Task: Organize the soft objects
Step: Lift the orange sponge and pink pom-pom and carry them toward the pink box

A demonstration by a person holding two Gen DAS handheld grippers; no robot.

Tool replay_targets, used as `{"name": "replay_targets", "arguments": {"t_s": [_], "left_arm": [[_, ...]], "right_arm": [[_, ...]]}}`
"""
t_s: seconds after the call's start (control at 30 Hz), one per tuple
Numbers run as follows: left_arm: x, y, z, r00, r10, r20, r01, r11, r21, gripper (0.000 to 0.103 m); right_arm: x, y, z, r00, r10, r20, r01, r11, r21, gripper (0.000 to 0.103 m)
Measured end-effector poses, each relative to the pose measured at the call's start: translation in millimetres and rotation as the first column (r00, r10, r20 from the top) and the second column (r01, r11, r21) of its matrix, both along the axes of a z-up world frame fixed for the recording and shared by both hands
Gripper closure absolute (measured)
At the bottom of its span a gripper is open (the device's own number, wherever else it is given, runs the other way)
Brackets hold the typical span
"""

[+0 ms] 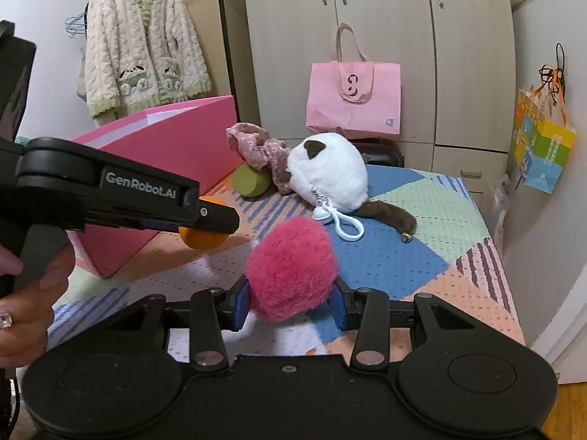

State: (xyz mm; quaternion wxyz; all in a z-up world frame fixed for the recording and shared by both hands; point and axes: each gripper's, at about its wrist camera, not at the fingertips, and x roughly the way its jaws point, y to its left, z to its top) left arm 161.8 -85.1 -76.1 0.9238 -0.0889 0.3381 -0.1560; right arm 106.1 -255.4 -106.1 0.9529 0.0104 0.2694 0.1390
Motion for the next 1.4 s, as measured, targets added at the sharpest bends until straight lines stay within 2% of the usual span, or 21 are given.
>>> {"name": "replay_targets", "arguments": {"t_s": [0.2, 0.37, 0.5, 0.63, 0.73, 0.97, 1.17, 1.4], "left_arm": [[-20.7, 10.6, 5.5, 0.999, -0.043, -0.007, 0.043, 0.999, -0.009, 0.064], [-36.1, 19.8, 2.8, 0.998, -0.065, -0.026, 0.065, 0.998, -0.01, 0.064], [-44.8, 29.5, 4.3, 0.996, -0.085, -0.038, 0.084, 0.996, -0.013, 0.064], [-48.8, 40.1, 1.0, 0.989, -0.116, -0.091, 0.115, 0.993, -0.012, 0.064], [-50.8, 49.1, -3.7, 0.982, -0.135, -0.131, 0.129, 0.99, -0.05, 0.064], [-62.3, 69.1, -3.4, 0.976, -0.153, -0.154, 0.143, 0.987, -0.075, 0.064], [-70.5, 93.7, -3.7, 0.963, -0.174, -0.206, 0.155, 0.982, -0.105, 0.064], [-79.0, 122.8, 5.3, 0.967, -0.139, -0.214, 0.127, 0.99, -0.068, 0.064]], "right_arm": [[-15.5, 3.8, 1.6, 1.0, -0.004, -0.007, 0.004, 1.0, 0.003, 0.056], [-23.8, -6.7, 1.5, 0.999, -0.042, -0.023, 0.044, 0.996, 0.079, 0.055], [-31.1, -10.2, 6.2, 0.999, -0.036, -0.026, 0.039, 0.994, 0.101, 0.055], [-40.1, -4.4, 12.9, 1.0, 0.008, -0.03, -0.005, 0.995, 0.097, 0.055], [-45.9, 3.5, 17.3, 0.998, 0.042, -0.041, -0.039, 0.997, 0.068, 0.055], [-52.2, 15.0, 31.5, 0.988, 0.126, -0.09, -0.124, 0.992, 0.028, 0.055], [-55.1, 28.5, 45.1, 0.962, 0.23, -0.143, -0.226, 0.973, 0.048, 0.055], [-58.0, 51.5, 60.6, 0.919, 0.347, -0.186, -0.336, 0.938, 0.086, 0.055]]}}
